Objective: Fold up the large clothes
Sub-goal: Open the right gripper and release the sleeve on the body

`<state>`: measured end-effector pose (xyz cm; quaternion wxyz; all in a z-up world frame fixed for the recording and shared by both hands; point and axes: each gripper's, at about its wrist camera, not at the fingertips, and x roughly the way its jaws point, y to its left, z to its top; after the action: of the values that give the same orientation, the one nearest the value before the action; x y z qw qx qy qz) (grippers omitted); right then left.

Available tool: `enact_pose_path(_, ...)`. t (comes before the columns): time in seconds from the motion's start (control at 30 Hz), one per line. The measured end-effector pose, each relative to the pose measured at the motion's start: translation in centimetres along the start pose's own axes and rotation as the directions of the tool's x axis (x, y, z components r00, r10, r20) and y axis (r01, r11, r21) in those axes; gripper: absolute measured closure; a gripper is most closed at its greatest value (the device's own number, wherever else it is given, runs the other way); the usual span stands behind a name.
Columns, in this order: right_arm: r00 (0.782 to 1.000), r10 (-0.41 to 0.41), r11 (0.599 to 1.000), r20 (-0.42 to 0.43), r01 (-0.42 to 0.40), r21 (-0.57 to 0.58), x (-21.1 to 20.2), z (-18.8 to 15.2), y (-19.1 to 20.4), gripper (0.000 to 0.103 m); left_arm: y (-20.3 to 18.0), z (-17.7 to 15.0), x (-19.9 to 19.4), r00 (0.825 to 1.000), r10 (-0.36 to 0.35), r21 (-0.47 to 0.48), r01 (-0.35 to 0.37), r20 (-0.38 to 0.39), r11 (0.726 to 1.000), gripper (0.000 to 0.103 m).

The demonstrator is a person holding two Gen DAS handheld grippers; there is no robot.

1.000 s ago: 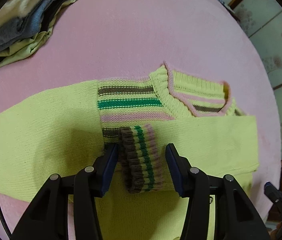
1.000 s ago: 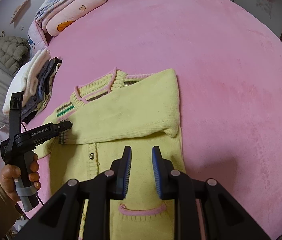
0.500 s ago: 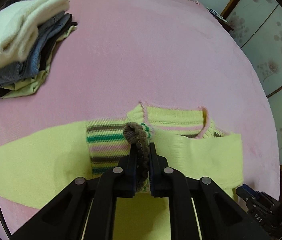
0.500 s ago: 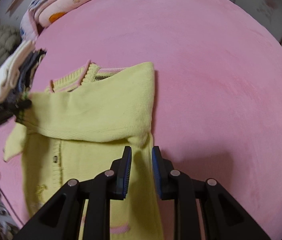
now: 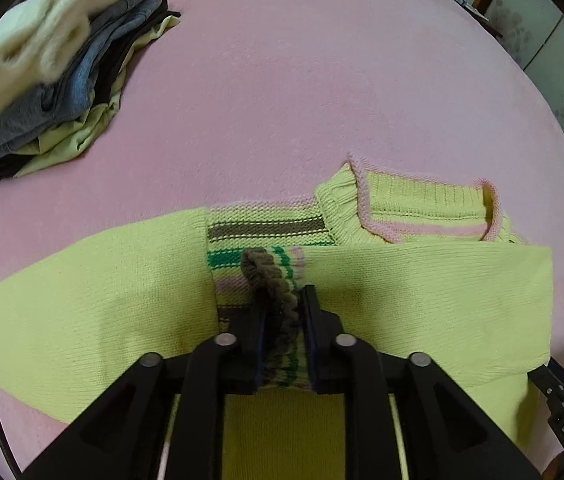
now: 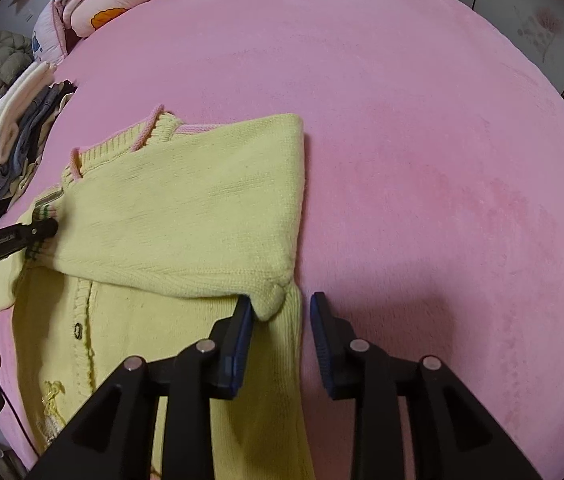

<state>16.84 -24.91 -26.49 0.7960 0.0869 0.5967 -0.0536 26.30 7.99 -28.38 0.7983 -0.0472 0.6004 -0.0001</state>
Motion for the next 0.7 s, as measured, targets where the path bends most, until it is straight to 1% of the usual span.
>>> enact_pose_path(0.03, 1.000, -0.001, 1.000, 0.000, 0.001, -0.006, -0.3, -0.1, 0.1, 0.075, -0.1, 0.0, -0.4, 1.000, -0.008, -0.001, 0.008, -0.004, 1.000, 0.075)
enact_pose_path(0.1, 1.000, -0.001, 1.000, -0.002, 0.001, -0.015, -0.9, -0.2, 0.1, 0.075, -0.1, 0.0, -1.1, 1.000, -0.018, -0.001, 0.018, -0.011, 1.000, 0.055)
enact_pose_path(0.17, 1.000, -0.005, 1.000, 0.000, 0.005, -0.017, -1.8, -0.5, 0.2, 0.075, -0.3, 0.0, -2.8, 1.000, -0.012, 0.008, 0.012, -0.001, 1.000, 0.047)
enact_pose_path(0.27, 1.000, 0.008, 1.000, 0.009, -0.008, -0.006, -3.8, -0.8, 0.3, 0.075, -0.3, -0.4, -5.8, 1.000, -0.017, 0.020, 0.017, 0.017, 1.000, 0.041)
enact_pose_path(0.43, 0.999, 0.024, 0.999, 0.035, -0.024, 0.021, -8.1, -1.0, 1.1, 0.074, -0.4, -1.0, -11.8, 0.998, -0.051, 0.018, 0.050, 0.043, 0.999, 0.036)
enact_pose_path(0.57, 0.997, 0.037, 0.999, 0.071, -0.039, 0.034, -11.9, -0.4, 2.4, 0.073, -0.3, -1.8, -17.1, 0.993, -0.075, 0.034, 0.072, 0.089, 0.997, 0.030)
enact_pose_path(0.67, 0.993, 0.057, 0.997, 0.105, -0.062, 0.045, -15.2, 0.0, 3.5, 0.073, -0.4, -2.6, -20.8, 0.988, -0.091, 0.053, 0.084, 0.127, 0.995, 0.022)
enact_pose_path(0.7, 0.992, 0.060, 0.997, 0.114, -0.066, 0.046, -16.0, 0.1, 3.9, 0.073, -0.1, -2.4, -21.5, 0.986, -0.095, 0.056, 0.088, 0.136, 0.995, 0.021)
